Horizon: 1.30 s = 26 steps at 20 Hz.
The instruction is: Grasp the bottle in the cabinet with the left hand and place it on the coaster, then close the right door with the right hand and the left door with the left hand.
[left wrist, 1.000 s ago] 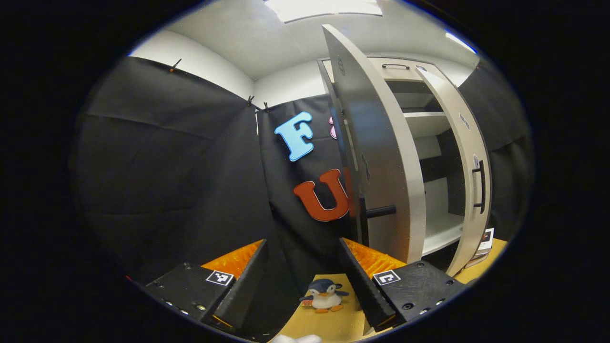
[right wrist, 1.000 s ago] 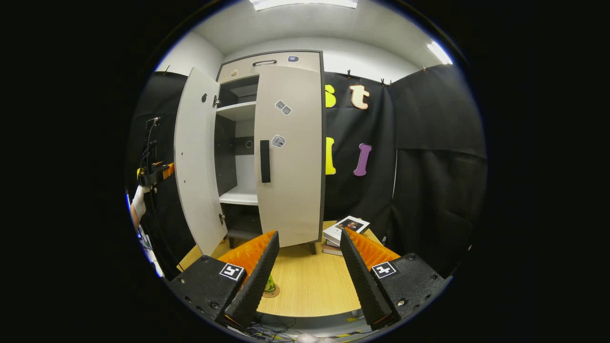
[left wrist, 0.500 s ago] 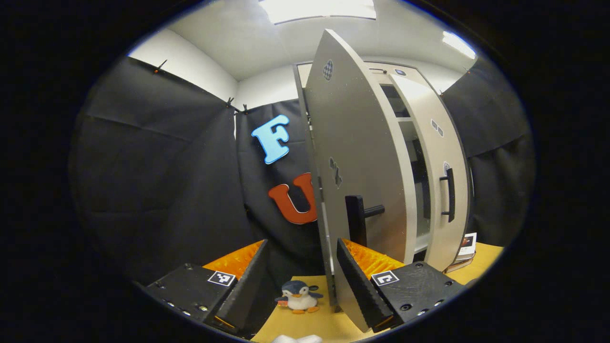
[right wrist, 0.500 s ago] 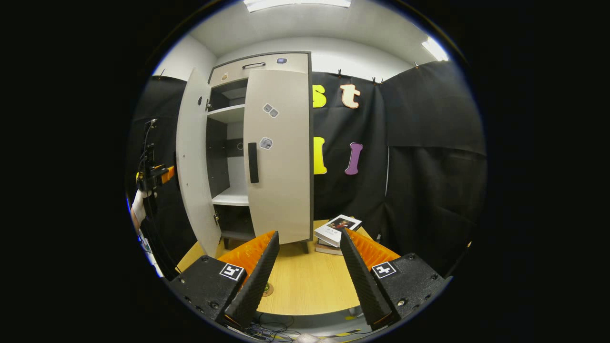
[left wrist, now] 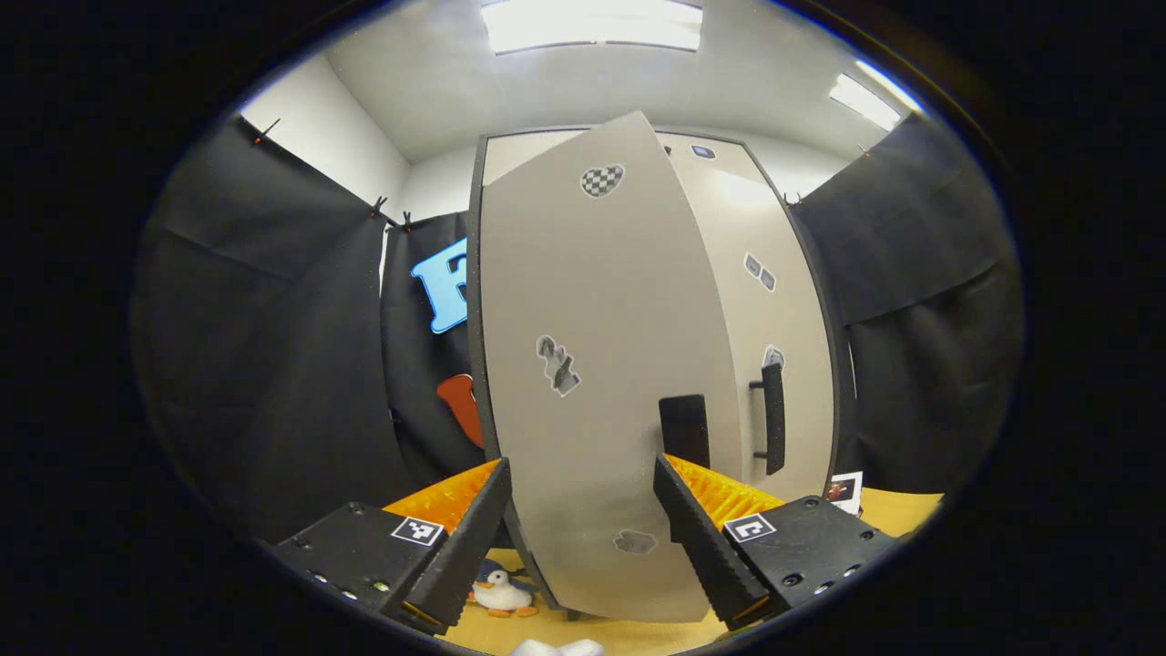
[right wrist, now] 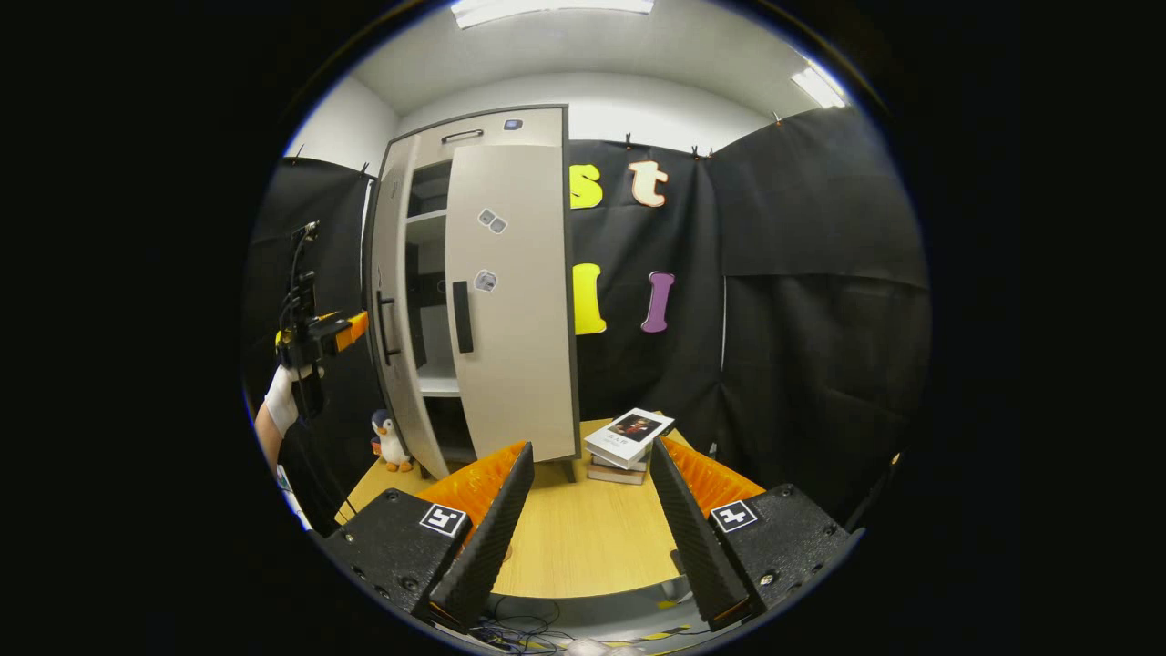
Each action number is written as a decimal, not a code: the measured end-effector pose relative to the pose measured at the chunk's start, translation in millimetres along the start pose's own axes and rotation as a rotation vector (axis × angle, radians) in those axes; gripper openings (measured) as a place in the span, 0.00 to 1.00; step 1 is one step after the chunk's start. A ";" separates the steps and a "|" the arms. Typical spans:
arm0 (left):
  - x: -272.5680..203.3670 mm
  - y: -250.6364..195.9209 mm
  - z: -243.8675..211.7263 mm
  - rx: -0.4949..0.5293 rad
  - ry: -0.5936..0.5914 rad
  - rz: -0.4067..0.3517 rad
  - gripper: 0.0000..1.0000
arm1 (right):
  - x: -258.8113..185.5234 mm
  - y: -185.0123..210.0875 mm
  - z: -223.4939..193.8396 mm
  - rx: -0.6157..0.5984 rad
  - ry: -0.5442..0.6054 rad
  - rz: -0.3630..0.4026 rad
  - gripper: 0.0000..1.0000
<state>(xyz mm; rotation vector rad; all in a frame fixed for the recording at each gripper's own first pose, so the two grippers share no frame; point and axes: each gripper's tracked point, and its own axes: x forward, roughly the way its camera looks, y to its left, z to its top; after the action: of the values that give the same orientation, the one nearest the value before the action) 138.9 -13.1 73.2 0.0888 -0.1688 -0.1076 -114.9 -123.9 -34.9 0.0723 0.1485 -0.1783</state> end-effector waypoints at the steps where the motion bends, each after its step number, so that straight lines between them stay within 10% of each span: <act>1: -2.2 -5.1 2.1 -0.014 -0.001 -0.010 0.95 | -2.0 -2.2 3.0 0.004 -0.009 -0.004 0.80; 15: -102.3 -17.0 -43.2 -0.091 0.147 -0.073 0.96 | 12.8 69.8 0.8 -0.026 -0.021 0.115 0.80; 26: -207.2 17.7 -77.4 -0.111 0.237 0.050 0.96 | 30.8 123.2 2.1 -0.063 -0.040 0.176 0.80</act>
<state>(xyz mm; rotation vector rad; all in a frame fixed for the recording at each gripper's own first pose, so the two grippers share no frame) -49.1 34.2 -34.8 -0.0132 0.0720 -0.0559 -62.2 -8.4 -30.4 0.0189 0.1075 0.0009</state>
